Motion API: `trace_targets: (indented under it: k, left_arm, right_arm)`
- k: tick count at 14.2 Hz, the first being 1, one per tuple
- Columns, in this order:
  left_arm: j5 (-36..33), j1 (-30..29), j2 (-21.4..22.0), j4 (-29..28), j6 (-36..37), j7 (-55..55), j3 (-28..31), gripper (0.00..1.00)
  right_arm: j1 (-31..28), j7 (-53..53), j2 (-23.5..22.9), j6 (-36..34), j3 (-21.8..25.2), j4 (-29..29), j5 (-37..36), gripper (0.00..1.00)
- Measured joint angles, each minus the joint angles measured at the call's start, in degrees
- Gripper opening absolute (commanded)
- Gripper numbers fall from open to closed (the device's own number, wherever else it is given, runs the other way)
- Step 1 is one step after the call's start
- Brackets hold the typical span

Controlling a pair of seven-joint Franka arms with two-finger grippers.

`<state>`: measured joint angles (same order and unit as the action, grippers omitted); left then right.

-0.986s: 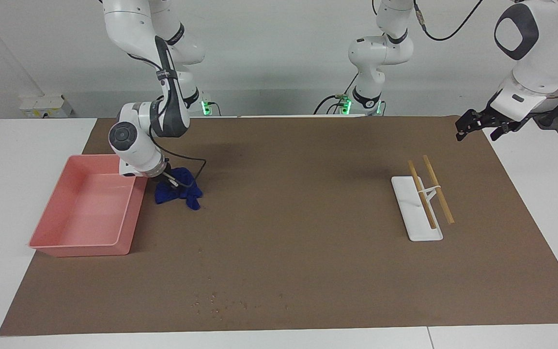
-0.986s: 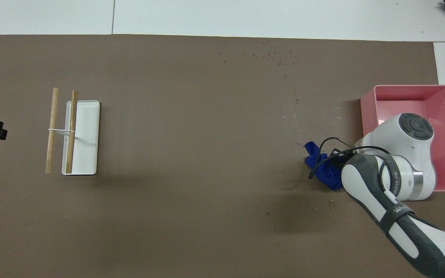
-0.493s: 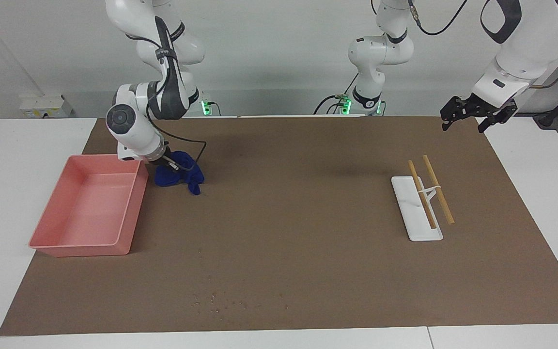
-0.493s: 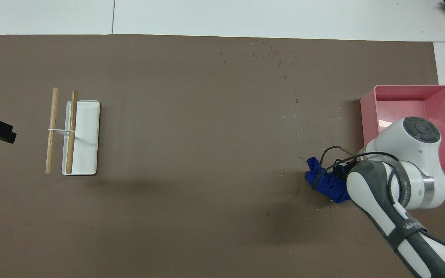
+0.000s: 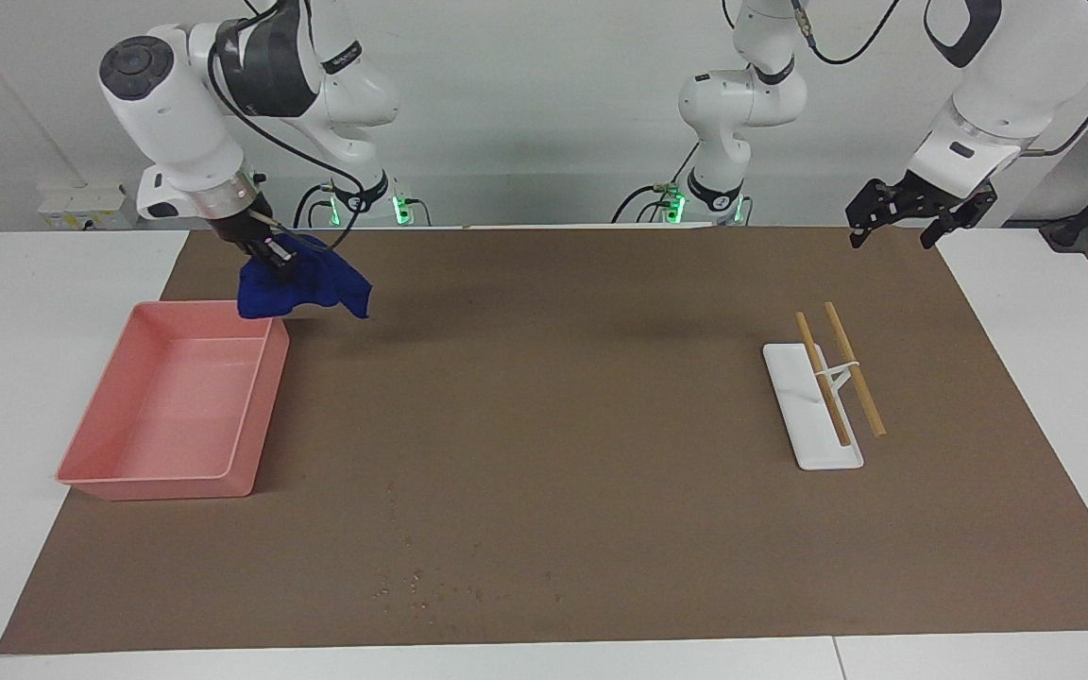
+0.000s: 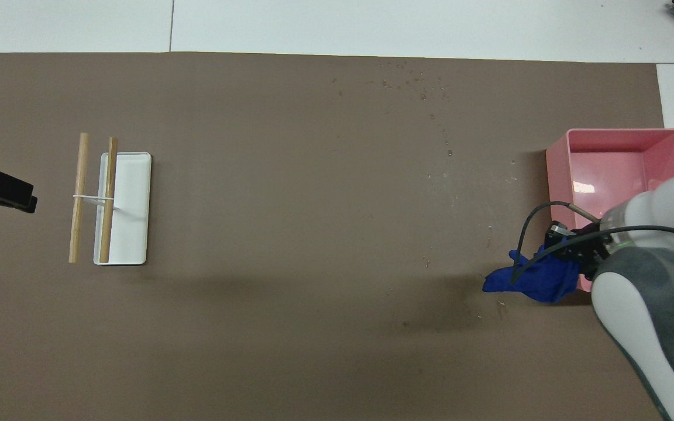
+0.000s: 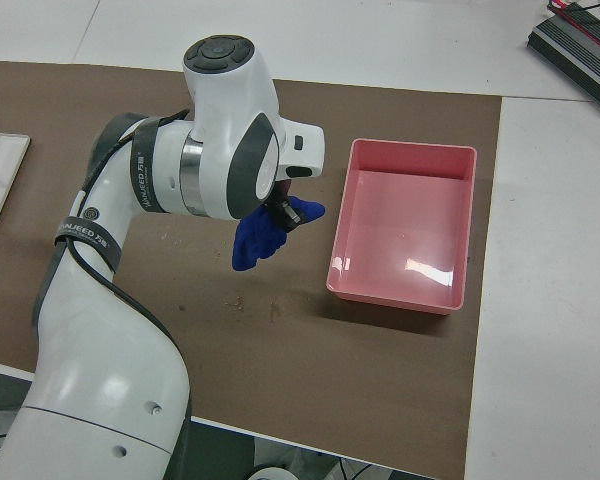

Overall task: Wipe water with towel using both arms
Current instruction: 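Carry the blue towel with the right gripper toward the pink bin, then lower the blue towel into the pink bin and open the right gripper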

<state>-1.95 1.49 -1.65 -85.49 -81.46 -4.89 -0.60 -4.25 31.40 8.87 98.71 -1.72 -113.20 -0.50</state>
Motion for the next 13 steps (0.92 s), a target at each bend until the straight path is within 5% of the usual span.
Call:
trace_targets:
  k: [7, 13]
  left_arm:
    - [0.0, -0.1, 0.0, -0.4, 0.0, 0.2, 0.0, 1.00]
    - [0.0, -0.2, 0.0, -0.4, -0.1, 0.2, 0.0, 1.00]
  right_arm:
    - [-12.1, -28.7, -6.3, 12.4, 0.4, 2.6, -5.3, 0.00]
    - [-15.6, -33.9, -13.8, 16.8, 0.4, 0.0, -5.5, 0.00]
